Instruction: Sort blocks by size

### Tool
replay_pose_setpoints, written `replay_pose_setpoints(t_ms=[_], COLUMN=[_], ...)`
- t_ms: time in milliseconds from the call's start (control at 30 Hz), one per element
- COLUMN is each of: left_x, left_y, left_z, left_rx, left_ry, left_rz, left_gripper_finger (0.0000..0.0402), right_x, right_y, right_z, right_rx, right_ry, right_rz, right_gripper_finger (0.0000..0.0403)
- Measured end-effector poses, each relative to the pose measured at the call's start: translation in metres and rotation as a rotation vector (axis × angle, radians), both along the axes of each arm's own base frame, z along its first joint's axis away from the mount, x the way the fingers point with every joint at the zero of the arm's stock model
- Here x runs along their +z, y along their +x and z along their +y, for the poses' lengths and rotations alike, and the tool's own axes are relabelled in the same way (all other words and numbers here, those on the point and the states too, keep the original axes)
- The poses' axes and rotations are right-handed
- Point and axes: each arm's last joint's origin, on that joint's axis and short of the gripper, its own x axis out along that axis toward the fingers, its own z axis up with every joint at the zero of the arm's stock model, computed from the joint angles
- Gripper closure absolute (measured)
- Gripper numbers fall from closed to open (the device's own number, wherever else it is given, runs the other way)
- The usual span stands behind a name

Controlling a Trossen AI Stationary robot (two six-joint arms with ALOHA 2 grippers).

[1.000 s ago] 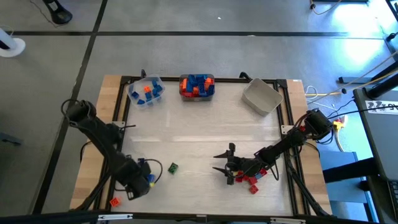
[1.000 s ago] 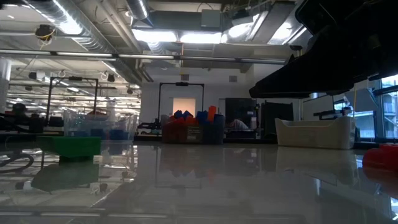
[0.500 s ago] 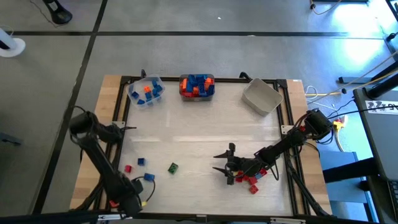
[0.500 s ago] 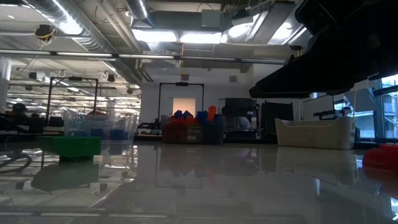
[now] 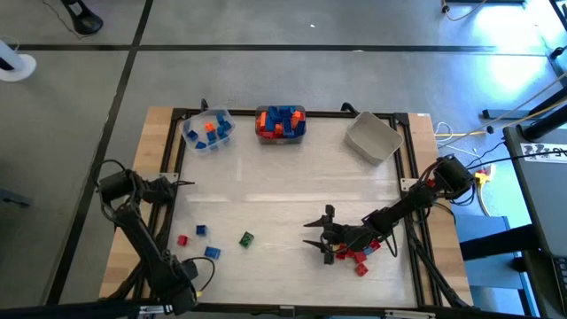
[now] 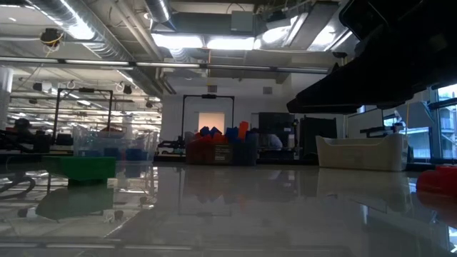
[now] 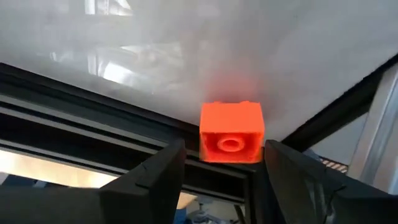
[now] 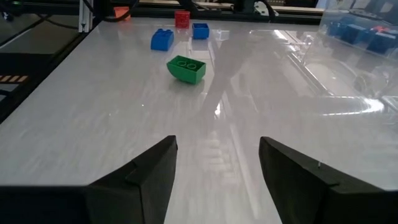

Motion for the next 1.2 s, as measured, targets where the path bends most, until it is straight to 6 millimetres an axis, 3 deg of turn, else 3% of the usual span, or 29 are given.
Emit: replay_pose_setpoints(t_ms=[300, 467, 1200], left_x=[0.011, 0.018, -0.001], left_y=[0.008, -0.002, -0.015], left_z=[0.003, 0.014, 0.010], left_rx=[0.035, 0.036, -0.135], left_ry=[-0.021, 0.087, 0.013], left_rz=[-0.010, 0.051, -0.042], left_gripper_finger=[0.0192, 0.0192, 0.0192], right_x=[0.000, 0.000, 0.000], right_y=[0.000, 0.000, 0.000], right_z=[0.000, 0.000, 0.000], right_rx=[-0.002, -0.002, 0.000], right_ry=[-0.003, -0.003, -0.004], right_rz=[0.000, -0.001, 0.000], right_gripper_finger=[0.0173, 0.0173, 0.0173])
